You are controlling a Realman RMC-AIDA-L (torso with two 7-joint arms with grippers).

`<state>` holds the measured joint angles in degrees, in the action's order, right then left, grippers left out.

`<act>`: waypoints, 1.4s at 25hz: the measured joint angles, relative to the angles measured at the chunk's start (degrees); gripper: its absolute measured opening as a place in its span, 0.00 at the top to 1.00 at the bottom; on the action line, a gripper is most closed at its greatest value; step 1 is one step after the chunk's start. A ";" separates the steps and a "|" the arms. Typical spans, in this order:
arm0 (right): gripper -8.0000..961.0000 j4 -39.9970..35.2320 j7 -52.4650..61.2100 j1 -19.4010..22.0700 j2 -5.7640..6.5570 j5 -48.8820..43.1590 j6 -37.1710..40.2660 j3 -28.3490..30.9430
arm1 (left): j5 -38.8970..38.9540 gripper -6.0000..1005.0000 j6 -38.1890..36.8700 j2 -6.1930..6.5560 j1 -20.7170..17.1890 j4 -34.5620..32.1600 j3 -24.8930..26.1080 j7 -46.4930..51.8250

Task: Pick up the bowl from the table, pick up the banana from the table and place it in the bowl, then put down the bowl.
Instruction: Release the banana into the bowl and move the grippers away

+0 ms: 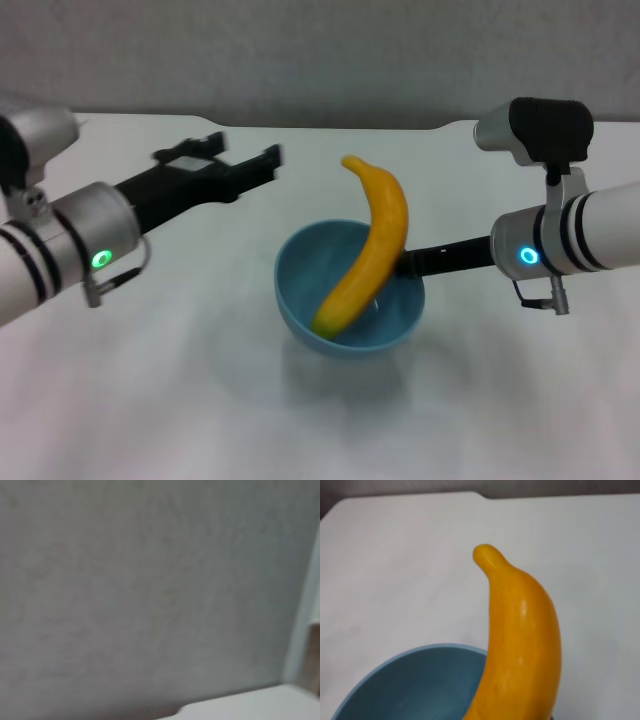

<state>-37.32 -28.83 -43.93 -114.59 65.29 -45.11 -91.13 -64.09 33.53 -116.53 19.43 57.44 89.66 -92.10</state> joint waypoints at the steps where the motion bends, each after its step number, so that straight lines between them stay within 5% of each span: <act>1: 0.90 0.36 0.00 -0.38 0.01 -0.63 -0.78 0.59 | -0.36 0.11 -1.00 0.00 -0.32 -0.28 0.35 -1.40; 11: 0.89 5.73 -0.38 -7.01 1.16 -14.36 -7.34 11.56 | -4.79 0.11 -11.83 -0.08 -2.23 -1.86 6.64 -5.29; 15: 0.89 8.03 -2.61 -9.65 0.15 -15.51 -5.43 12.07 | -4.49 0.11 -11.41 -0.08 -1.31 -5.86 11.19 -5.29; 35: 0.89 8.76 -3.12 -6.67 -1.16 -14.81 -4.23 8.69 | -4.54 0.12 -11.12 -0.42 -2.72 -8.17 13.58 -7.38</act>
<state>-28.56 -31.95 -50.60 -115.74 50.48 -49.34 -82.44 -68.63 22.41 -116.94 16.71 49.26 103.24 -99.48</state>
